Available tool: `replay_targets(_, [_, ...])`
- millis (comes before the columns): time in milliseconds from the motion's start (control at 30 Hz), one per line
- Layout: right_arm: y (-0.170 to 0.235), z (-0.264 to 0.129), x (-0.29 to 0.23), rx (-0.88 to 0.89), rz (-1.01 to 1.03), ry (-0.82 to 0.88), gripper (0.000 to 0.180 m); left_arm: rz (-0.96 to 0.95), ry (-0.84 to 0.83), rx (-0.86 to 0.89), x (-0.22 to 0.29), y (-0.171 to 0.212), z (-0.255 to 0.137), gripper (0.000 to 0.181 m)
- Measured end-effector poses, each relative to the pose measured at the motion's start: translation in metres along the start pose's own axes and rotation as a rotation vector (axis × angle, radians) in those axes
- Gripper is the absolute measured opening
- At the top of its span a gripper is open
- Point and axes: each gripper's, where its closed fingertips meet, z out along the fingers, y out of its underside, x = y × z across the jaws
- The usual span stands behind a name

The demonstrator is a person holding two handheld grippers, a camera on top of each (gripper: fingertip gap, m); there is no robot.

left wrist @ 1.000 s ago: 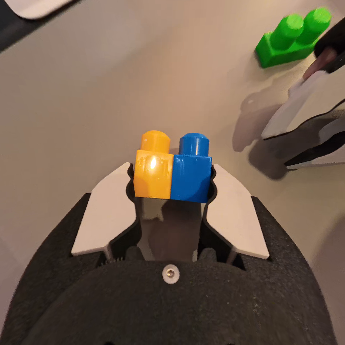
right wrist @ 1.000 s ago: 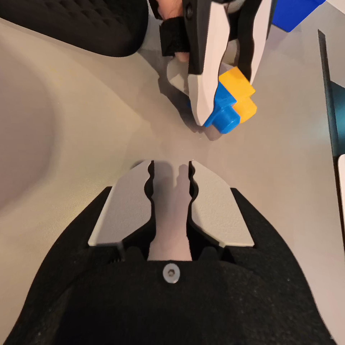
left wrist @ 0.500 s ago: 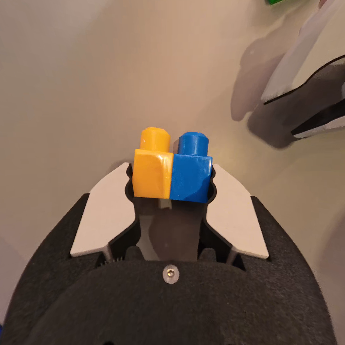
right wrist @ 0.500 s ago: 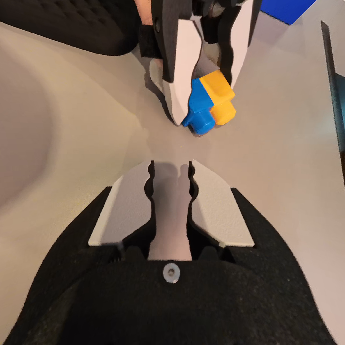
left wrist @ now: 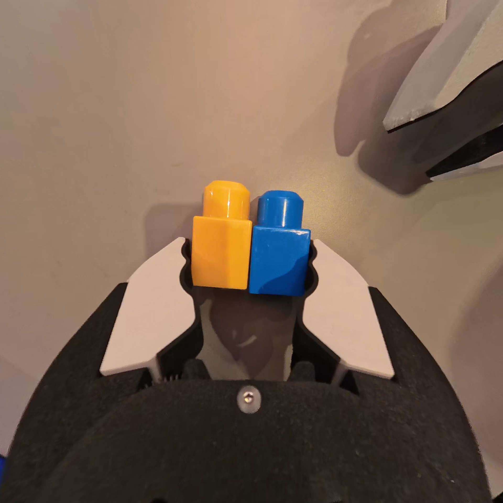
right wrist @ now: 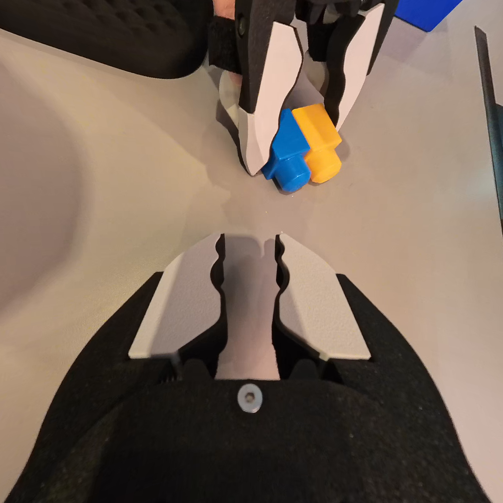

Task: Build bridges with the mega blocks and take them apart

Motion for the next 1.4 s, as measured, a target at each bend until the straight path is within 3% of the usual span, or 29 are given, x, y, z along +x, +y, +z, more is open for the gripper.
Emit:
replay_targets(200, [0.001, 0.0, -0.001, -0.007, -0.005, -0.005, 0.035, 0.059, 0.01, 0.013, -0.001, -0.004, -0.01, 0.089])
replay_targets(467, [-0.001, -0.001, -0.001, 0.001, -0.004, -0.006, 0.035, 0.256, -0.095, -0.025, -0.006, 0.016, -0.024, 0.082])
replay_targets(1400, [0.001, 0.0, -0.004, -0.014, -0.006, -0.018, 0.035, 0.209, -0.073, 0.045, -0.003, 0.012, -0.023, 0.079])
